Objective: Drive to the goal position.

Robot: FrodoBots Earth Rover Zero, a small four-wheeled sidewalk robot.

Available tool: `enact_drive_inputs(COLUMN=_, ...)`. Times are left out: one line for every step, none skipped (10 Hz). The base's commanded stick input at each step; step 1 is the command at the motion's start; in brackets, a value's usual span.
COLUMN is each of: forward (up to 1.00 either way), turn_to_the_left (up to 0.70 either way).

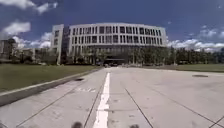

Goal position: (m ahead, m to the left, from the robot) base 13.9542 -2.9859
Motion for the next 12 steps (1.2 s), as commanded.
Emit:
enact_drive_inputs(forward=0.7, turn_to_the_left=0.0)
enact_drive_inputs(forward=0.7, turn_to_the_left=0.0)
enact_drive_inputs(forward=0.7, turn_to_the_left=0.0)
enact_drive_inputs(forward=0.7, turn_to_the_left=0.0)
enact_drive_inputs(forward=0.7, turn_to_the_left=0.0)
enact_drive_inputs(forward=0.7, turn_to_the_left=0.0)
enact_drive_inputs(forward=0.7, turn_to_the_left=0.0)
enact_drive_inputs(forward=0.7, turn_to_the_left=0.0)
enact_drive_inputs(forward=0.7, turn_to_the_left=0.0)
enact_drive_inputs(forward=0.7, turn_to_the_left=0.0)
enact_drive_inputs(forward=0.7, turn_to_the_left=0.0)
enact_drive_inputs(forward=0.7, turn_to_the_left=0.0)
